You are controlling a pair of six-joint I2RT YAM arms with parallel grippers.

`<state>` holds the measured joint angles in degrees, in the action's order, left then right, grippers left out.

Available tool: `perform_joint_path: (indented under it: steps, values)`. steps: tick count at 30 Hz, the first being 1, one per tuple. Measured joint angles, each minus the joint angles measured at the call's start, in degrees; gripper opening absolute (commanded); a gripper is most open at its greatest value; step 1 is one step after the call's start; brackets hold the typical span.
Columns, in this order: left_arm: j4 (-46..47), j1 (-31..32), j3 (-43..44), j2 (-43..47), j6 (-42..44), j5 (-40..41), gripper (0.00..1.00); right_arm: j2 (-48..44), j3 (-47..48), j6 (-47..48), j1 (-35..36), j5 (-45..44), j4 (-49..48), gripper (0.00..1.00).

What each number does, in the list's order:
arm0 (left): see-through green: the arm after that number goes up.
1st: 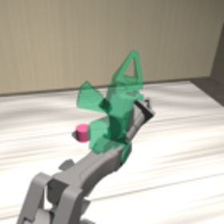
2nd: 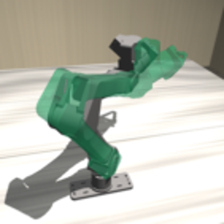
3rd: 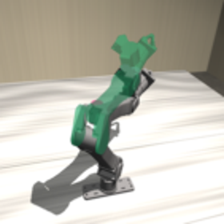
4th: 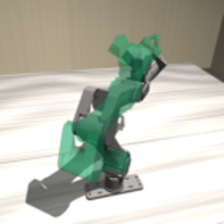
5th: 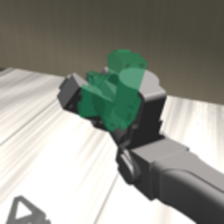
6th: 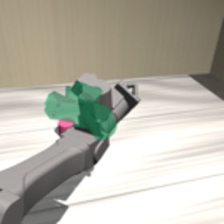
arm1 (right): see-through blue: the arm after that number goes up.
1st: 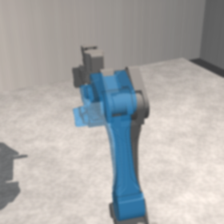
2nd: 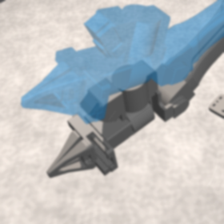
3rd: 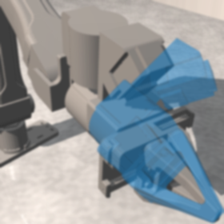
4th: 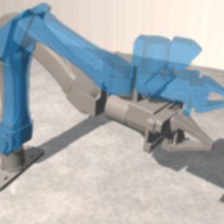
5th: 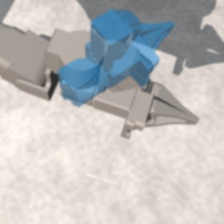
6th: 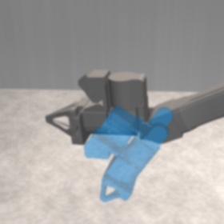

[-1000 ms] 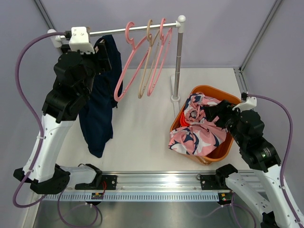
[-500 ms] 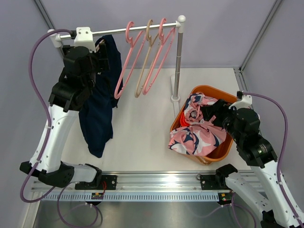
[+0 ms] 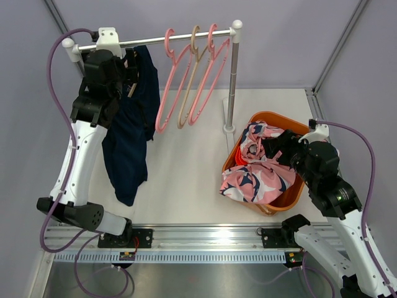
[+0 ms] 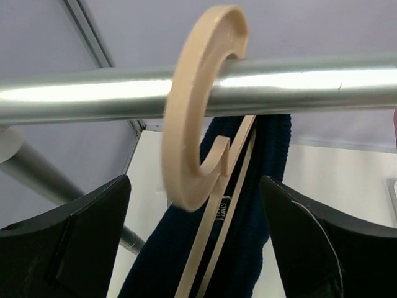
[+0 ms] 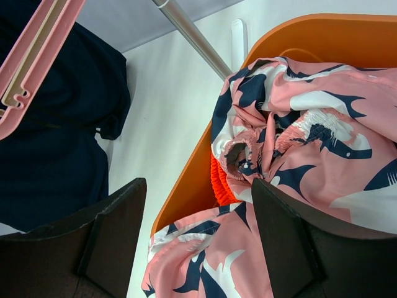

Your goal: Remove the shorts from the hanger

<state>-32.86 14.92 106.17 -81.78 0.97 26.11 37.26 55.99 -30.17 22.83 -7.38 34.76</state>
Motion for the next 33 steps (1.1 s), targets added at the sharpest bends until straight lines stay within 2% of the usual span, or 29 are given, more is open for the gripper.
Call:
perform_joint_path:
  steps: [3,6,9,13,26,30,33]
  values:
    - [0.5,-0.4,0.0,-1.7,0.3,-1.9,0.82,0.0,-0.1,0.0,0.0,0.0,0.0,0.77]
    - [0.7,-0.4,0.0,-3.0,0.3,-3.4,0.73,0.0,-0.3,0.0,0.0,-0.1,0.0,0.77]
    - [1.0,-0.4,0.0,-3.5,0.3,-4.7,0.56,0.0,-0.5,0.0,0.0,-0.1,0.0,0.78]
    - [1.4,-0.4,0.0,-3.6,-0.1,-5.5,0.39,0.0,-0.7,0.0,0.0,-0.2,0.0,0.78]
    - [1.2,-0.8,0.0,-4.0,-0.2,-6.6,0.37,0.0,-1.0,0.0,0.0,-0.2,0.1,0.78]
    - [1.2,-0.8,0.0,-4.0,-0.5,-6.5,0.27,0.0,-1.1,0.0,0.0,-0.2,0.0,0.78]
    - [1.2,-0.8,0.0,-4.0,-0.6,-6.5,0.24,-0.1,-1.3,0.0,0.0,-0.2,0.1,0.78]
